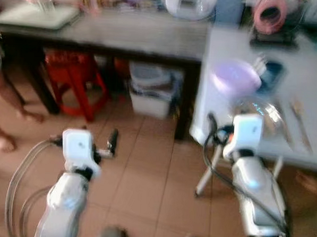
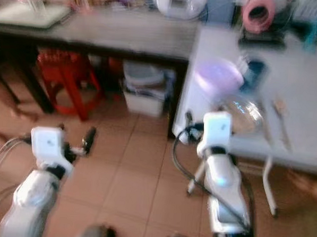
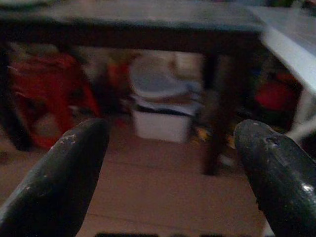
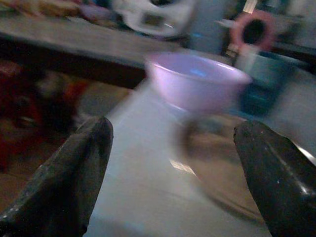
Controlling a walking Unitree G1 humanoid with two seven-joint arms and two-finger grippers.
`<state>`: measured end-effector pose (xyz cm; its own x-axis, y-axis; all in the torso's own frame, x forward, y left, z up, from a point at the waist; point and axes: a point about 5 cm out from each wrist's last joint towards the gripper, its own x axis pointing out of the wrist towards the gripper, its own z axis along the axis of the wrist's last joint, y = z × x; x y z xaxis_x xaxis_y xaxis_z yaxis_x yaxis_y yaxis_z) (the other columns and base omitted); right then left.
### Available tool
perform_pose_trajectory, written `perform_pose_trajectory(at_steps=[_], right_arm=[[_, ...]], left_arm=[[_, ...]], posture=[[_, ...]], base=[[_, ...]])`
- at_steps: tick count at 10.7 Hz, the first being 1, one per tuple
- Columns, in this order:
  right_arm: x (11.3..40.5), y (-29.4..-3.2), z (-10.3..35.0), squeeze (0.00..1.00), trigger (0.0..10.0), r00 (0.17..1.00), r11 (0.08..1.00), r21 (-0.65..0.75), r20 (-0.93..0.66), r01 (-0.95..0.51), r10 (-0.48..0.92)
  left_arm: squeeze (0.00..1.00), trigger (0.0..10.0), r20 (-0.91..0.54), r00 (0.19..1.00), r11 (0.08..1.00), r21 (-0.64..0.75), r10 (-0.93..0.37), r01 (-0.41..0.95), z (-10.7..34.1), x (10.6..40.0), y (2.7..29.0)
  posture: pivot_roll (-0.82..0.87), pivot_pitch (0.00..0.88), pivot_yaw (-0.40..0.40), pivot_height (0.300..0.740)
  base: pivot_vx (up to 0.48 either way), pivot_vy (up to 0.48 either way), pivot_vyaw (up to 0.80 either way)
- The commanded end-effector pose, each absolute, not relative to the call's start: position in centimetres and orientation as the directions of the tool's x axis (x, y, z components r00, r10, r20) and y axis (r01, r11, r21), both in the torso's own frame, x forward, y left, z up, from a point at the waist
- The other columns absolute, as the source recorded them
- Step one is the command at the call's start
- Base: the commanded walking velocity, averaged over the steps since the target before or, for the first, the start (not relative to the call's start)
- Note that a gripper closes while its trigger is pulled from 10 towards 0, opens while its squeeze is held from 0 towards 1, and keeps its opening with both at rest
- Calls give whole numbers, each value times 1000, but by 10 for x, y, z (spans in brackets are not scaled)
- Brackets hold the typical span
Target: Setting the table
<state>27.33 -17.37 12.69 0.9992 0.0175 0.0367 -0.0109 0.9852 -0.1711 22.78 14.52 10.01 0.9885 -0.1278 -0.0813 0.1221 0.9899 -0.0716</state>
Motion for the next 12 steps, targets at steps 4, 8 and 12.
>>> perform_pose_trajectory(at_steps=[4, 8, 12], right_arm=[[280, -170, 129, 0, 10000, 997, 988, -142, 51, 57, -50], [275, -170, 128, 0, 10000, 999, 992, -123, 40, 37, -32], [279, -165, 141, 0, 10000, 995, 990, -143, 100, 6, 9]], left_arm=[[0, 10000, -25, 994, 994, -37, -107, 106, 114, 236, 145], [0, 10000, -12, 988, 985, -87, -153, 151, 117, 239, 143], [0, 10000, 23, 988, 984, -91, -155, 156, 126, 246, 142]], posture=[[36, 85, 43, 740], [23, 78, 51, 740], [33, 93, 43, 740]], base=[[0, -315, 0], [60, 0, -345], [283, 0, -200]])
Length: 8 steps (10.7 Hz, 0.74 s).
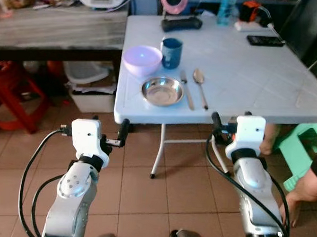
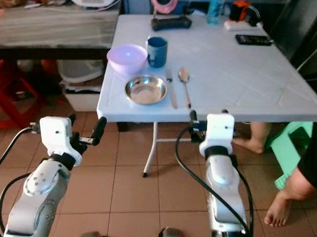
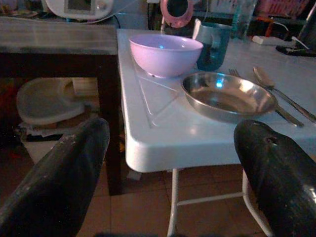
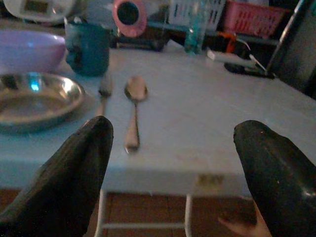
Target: Setting the table
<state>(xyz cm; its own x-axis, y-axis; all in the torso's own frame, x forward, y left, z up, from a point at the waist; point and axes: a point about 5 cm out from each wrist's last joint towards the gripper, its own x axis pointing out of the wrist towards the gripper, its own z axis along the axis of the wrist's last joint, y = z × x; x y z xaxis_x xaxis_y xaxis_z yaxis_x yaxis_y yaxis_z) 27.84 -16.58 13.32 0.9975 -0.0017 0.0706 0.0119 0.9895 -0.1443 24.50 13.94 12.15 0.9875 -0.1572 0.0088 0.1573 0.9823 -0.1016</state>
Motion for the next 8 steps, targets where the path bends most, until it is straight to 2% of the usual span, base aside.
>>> perform_pose_trajectory(at_steps=[1, 8], right_arm=[[280, -161, 144, 0, 10000, 993, 989, -150, 118, -4, 22], [281, -159, 146, 0, 10000, 991, 990, -142, 129, -19, 37]], left_arm=[[0, 10000, 28, 988, 984, -91, -154, 156, 127, 246, 142], [0, 10000, 24, 987, 981, -105, -160, 162, 128, 244, 138]], posture=[[37, 90, 40, 740], [40, 102, 41, 740]], base=[[304, 0, 0], [331, 0, 0]])
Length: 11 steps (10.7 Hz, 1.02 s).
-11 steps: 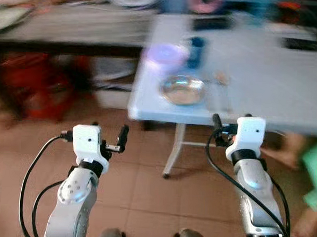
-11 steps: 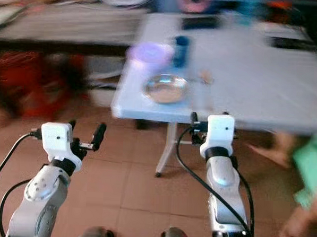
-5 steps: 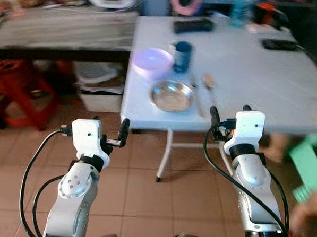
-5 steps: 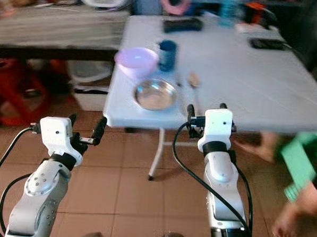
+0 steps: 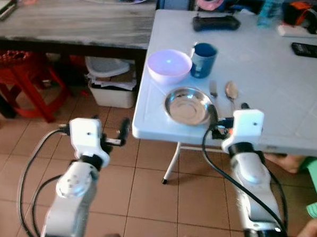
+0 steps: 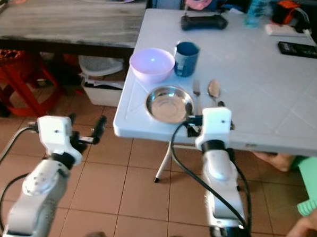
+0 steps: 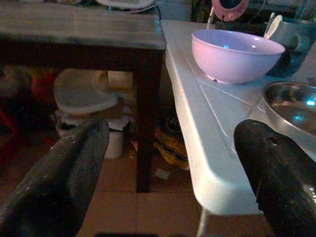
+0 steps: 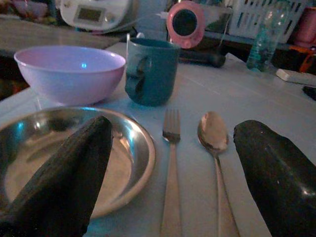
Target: Setting the table
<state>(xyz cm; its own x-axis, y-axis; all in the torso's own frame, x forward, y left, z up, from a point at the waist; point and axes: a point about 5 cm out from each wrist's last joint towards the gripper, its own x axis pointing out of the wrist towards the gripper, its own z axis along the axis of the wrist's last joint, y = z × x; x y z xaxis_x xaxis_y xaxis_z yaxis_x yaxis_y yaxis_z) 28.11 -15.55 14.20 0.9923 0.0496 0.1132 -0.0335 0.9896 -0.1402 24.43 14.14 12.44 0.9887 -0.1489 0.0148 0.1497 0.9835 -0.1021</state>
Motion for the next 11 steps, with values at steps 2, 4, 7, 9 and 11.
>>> perform_pose_trajectory(at_steps=[2, 4, 7, 9, 11], right_arm=[[281, -162, 143, 0, 10000, 993, 990, -141, 118, -2, 19], [281, -167, 140, 0, 10000, 995, 991, -130, 101, 29, -16], [279, -171, 133, 0, 10000, 997, 993, -99, 60, 57, -52], [285, -179, 133, 0, 10000, 997, 995, -79, 44, 68, -65], [294, -182, 135, 0, 10000, 999, 998, -39, 30, 46, -45]], left_arm=[[0, 10000, 21, 988, 982, -102, -156, 157, 128, 242, 140], [0, 10000, 16, 989, 985, -92, -146, 147, 128, 241, 142], [0, 10000, 0, 988, 985, -83, -154, 154, 126, 236, 143], [0, 10000, -13, 987, 984, -80, -161, 159, 124, 232, 143], [0, 10000, -27, 985, 984, -70, -168, 165, 123, 228, 145]], posture=[[42, 106, 42, 740], [45, 109, 46, 740], [47, 127, 55, 740], [50, 144, 60, 740], [64, 158, 68, 740]], base=[[300, 0, 0], [0, 0, 0], [0, 0, 0], [0, 0, 0], [0, 0, 0]])
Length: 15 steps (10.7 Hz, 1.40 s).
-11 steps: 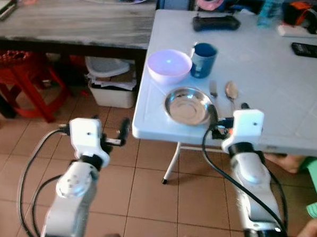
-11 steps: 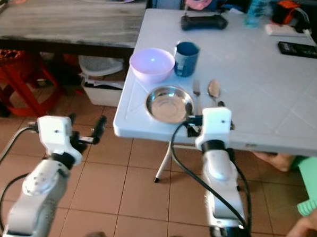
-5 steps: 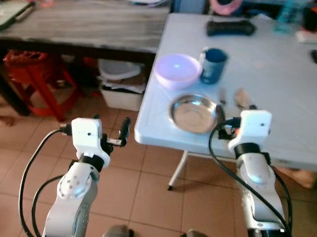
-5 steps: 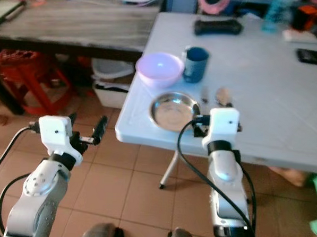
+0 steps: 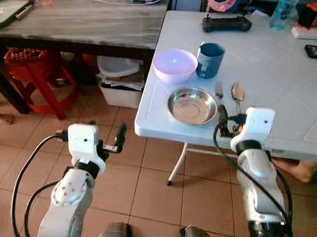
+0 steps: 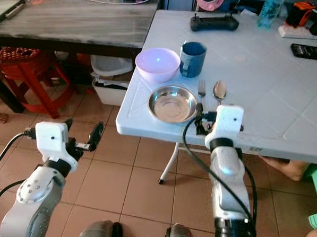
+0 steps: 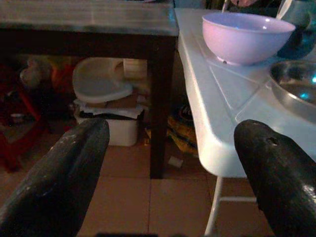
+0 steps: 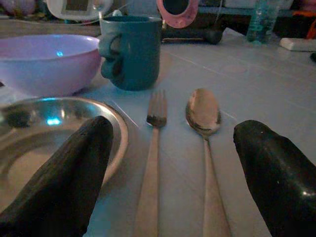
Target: Setting the table
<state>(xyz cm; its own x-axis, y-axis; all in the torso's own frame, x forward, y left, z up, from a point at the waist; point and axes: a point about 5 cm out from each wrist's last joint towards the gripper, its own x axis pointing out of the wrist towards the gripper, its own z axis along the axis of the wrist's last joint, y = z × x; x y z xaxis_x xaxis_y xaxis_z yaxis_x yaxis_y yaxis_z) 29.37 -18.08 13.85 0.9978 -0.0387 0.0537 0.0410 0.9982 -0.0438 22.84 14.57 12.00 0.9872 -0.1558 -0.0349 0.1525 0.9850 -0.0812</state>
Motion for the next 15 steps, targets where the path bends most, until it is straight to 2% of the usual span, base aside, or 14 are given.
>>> perform_pose_trajectory(at_steps=[1, 9, 14, 15], right_arm=[[296, -182, 138, 0, 10000, 999, 999, -35, 37, 32, -30], [302, -166, 136, 0, 10000, 994, 991, 82, 13, -109, 108], [300, -166, 129, 0, 10000, 993, 975, 201, -50, -93, 105], [302, -163, 129, 0, 3451, 991, 968, 228, -54, -107, 122]], left_arm=[[0, 10000, -29, 986, 984, -65, -166, 164, 124, 227, 147], [0, 10000, -55, 982, 983, -49, -178, 176, 125, 222, 149], [0, 10000, -62, 980, 981, -54, -188, 185, 126, 221, 148], [0, 10000, -63, 980, 981, -52, -189, 186, 126, 222, 149]], posture=[[72, 164, 73, 740], [84, 187, 87, 740], [85, 199, 91, 740], [87, 201, 91, 740]], base=[[0, 0, 0], [0, 0, 0], [0, 0, 0], [0, 0, 0]])
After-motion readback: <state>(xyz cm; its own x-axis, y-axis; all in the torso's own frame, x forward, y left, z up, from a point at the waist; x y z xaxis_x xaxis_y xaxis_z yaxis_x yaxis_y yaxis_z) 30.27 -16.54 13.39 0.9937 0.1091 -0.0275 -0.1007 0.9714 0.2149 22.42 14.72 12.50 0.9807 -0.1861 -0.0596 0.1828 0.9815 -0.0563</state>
